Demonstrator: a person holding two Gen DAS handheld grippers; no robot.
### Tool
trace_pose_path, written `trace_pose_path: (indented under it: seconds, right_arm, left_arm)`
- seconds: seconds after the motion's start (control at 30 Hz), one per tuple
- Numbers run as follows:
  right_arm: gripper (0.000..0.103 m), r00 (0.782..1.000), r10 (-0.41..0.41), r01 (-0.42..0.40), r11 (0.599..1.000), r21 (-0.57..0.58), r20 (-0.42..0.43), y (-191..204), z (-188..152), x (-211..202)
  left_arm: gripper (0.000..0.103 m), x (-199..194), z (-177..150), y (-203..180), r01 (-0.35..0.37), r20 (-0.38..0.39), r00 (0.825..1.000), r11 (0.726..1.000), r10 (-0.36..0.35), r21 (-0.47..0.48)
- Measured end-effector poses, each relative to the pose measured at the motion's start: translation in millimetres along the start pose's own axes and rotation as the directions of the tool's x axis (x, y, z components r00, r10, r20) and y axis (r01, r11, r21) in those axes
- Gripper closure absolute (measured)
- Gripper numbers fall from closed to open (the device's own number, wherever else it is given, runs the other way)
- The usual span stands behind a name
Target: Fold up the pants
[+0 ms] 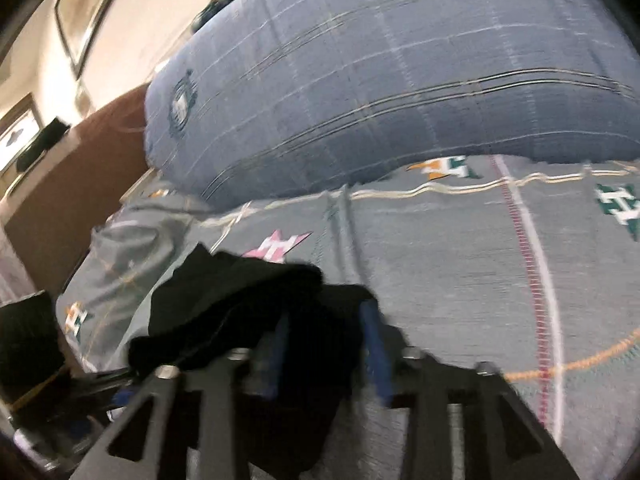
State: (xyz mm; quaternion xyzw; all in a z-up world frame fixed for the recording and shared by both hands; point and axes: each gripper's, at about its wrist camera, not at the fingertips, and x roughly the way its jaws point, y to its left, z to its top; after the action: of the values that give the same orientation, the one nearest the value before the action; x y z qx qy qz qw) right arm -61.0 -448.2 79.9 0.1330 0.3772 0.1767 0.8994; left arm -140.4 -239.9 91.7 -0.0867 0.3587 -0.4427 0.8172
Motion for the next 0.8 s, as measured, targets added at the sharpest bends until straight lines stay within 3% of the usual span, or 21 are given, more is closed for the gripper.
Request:
trace_pose_path:
  seconds: [0.17,0.3,0.43,0.53,0.67,0.73,0.8]
  right_arm:
    - [0.060,0.998,-0.005,0.000,0.995,0.103,0.056,-12,-5,-29]
    - [0.059,0.995,0.033,-0.044,0.992,0.119,0.091,-8,-11,-48]
    - [0.055,0.994,0.061,-0.068,0.995,0.071,0.091,9,-6,-56]
    - [0.054,0.995,0.079,-0.082,0.995,0.049,0.065,15,-3,-46]
    - [0.052,0.999,0.053,-0.053,0.998,0.020,-0.003,16,6,-17]
    - [0.052,0.998,0.052,-0.052,0.998,0.021,-0.032,14,10,-5]
    - [0.052,0.998,0.060,-0.060,0.998,0.019,-0.035,14,10,-3]
  left_arm:
    - [0.046,-28,7,9,-0.115,0.004,0.993,0.990,0.115,0.076]
    - [0.046,-40,22,47,-0.235,0.031,0.972,0.970,0.233,0.056]
    - [0.046,-39,42,72,-0.310,0.067,0.949,0.951,0.308,0.021]
    - [0.046,-31,53,85,-0.324,0.061,0.945,0.946,0.321,0.032]
    - [0.046,-4,71,100,-0.353,-0.002,0.935,0.930,0.355,0.099]
    - [0.046,3,77,105,-0.338,-0.021,0.939,0.930,0.344,0.145]
    - [0.046,6,82,110,-0.277,-0.060,0.954,0.942,0.293,0.192]
